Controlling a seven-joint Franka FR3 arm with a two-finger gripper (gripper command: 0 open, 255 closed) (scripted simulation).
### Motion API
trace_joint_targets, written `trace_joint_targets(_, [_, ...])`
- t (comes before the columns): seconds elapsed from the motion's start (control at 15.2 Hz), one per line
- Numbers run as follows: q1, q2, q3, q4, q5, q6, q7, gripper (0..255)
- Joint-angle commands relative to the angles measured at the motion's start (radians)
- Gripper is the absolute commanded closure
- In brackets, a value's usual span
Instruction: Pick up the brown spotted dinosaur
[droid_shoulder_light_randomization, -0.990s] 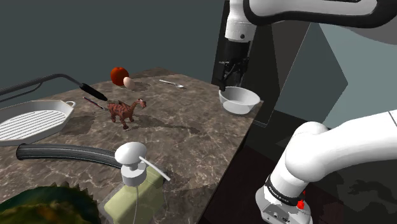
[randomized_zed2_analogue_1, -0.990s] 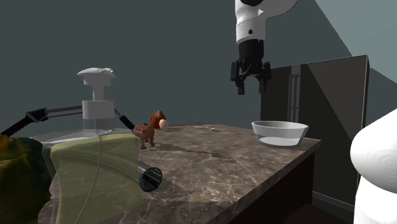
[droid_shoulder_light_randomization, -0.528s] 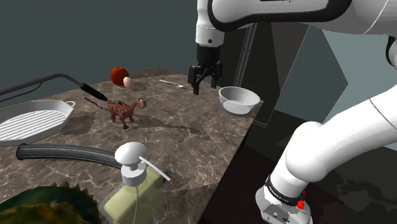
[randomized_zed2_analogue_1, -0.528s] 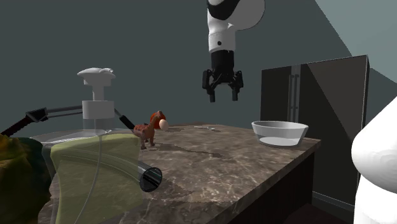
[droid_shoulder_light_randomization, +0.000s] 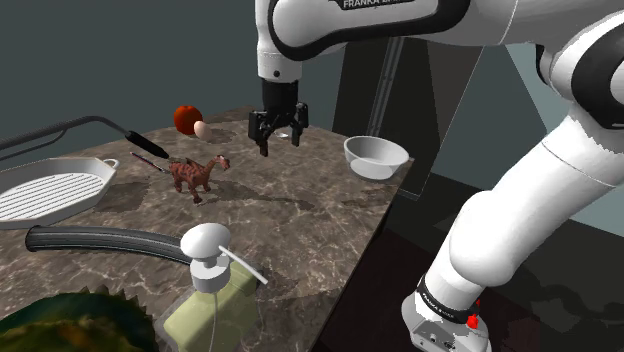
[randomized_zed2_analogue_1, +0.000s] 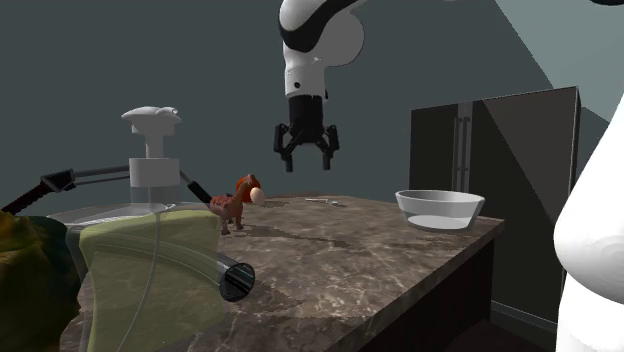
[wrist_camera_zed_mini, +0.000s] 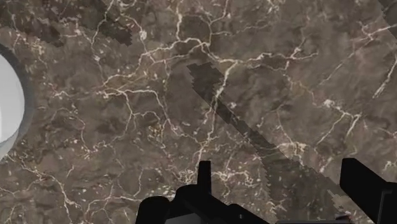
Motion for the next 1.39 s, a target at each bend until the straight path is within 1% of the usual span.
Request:
trace_joint_targets(0.0, [0.005, 0.085, 0.023, 0.072, -0.011, 0.01, 0.037, 0])
trace_joint_targets(0.46, [0.047, 0.364, 0.075, 0.332, -0.077, 0.015, 0.153, 0])
trace_joint_targets(0.66, [0.079, 0.494, 0.086, 0.472, -0.114, -0.005, 0.198, 0])
trace_joint_targets(0.86, [0.122, 0.632, 0.089, 0.64, -0.152, -0.041, 0.236, 0])
trace_joint_targets(0.92, [0.126, 0.642, 0.088, 0.653, -0.154, -0.044, 0.238, 0])
trace_joint_targets(1.32, [0.121, 0.643, 0.086, 0.573, -0.156, 0.036, 0.239, 0])
